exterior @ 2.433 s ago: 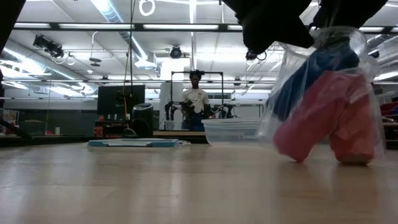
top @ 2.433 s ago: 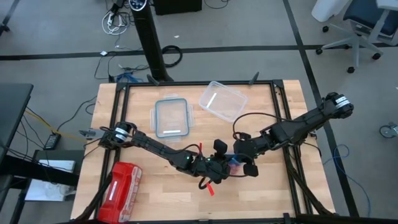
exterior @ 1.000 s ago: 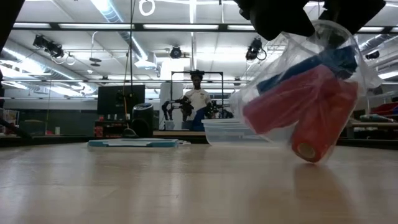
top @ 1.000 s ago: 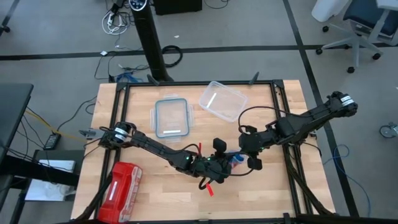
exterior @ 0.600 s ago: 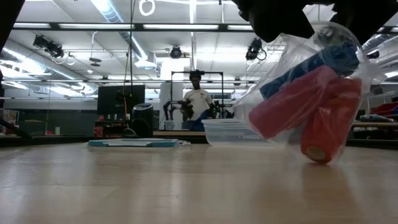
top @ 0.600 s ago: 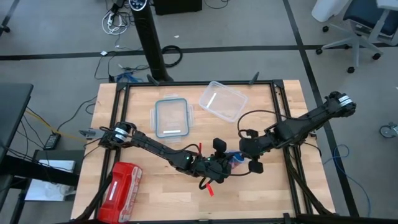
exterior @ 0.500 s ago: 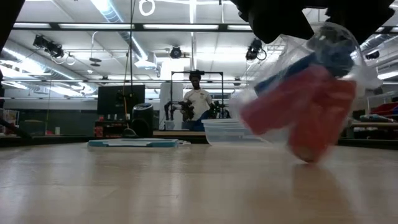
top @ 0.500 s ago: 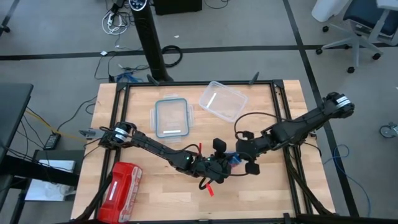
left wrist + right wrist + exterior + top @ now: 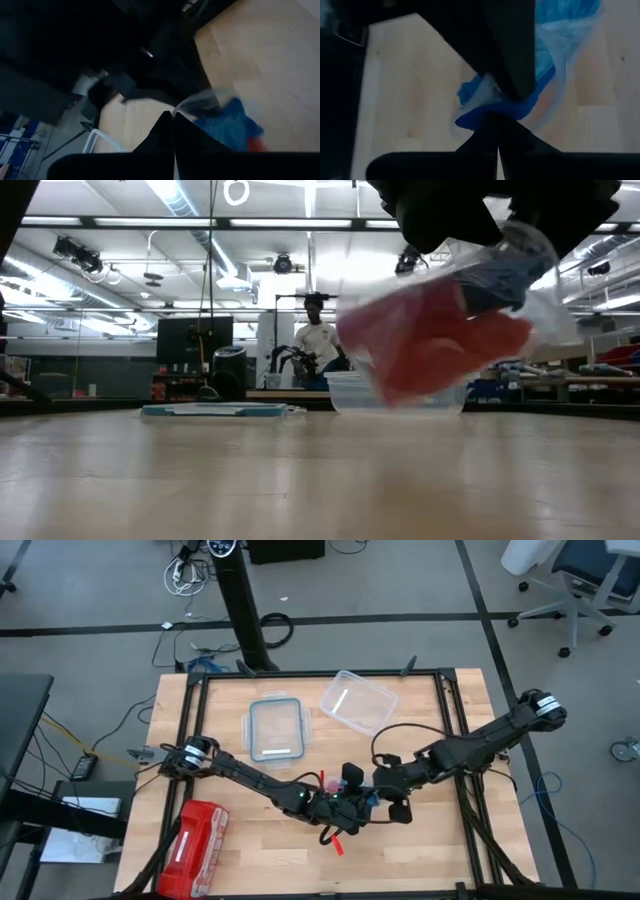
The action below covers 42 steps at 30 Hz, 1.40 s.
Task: Roll bandage
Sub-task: Put the blue bandage into the transparent zip bag
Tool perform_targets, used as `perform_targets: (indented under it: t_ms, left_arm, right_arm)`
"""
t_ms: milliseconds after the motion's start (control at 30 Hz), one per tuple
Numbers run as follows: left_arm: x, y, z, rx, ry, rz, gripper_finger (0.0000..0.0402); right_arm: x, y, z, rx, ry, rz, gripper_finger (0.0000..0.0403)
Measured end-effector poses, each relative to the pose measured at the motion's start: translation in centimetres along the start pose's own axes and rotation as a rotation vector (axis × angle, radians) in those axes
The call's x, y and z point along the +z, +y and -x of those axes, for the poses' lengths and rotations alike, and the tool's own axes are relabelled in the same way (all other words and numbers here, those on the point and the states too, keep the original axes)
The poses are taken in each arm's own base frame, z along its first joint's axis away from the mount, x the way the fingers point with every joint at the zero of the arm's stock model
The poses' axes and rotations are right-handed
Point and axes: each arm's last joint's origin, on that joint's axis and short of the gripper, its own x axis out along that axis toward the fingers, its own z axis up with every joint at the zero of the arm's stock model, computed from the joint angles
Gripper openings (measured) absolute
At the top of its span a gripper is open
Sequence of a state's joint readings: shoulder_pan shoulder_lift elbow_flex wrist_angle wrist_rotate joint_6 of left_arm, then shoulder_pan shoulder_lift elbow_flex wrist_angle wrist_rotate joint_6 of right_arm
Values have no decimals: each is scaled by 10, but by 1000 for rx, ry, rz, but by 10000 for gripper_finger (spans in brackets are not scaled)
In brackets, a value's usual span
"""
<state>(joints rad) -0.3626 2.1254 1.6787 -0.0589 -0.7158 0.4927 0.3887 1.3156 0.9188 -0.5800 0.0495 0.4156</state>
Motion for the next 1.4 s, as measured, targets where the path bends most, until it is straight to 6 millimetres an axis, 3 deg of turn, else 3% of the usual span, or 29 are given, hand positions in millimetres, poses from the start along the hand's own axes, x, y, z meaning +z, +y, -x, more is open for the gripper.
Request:
perform_targets:
  t_ms: [167,833,1167,1400]
  left_arm:
    - [0,0,0,0,-3,2,0]
    - [3,4,-1,49,-15,38,0]
    - [4,2,0,43,-22,118,0]
    - [8,7,-1,88,-59,222,0]
  right_arm:
    - [-1,5,16,28,-60,-9,2]
    - [7,3,4,-133,-139,157,1]
    - [0,14,35,-74,-133,49,1]
    - [-12,18,39,-68,-43,-7,3]
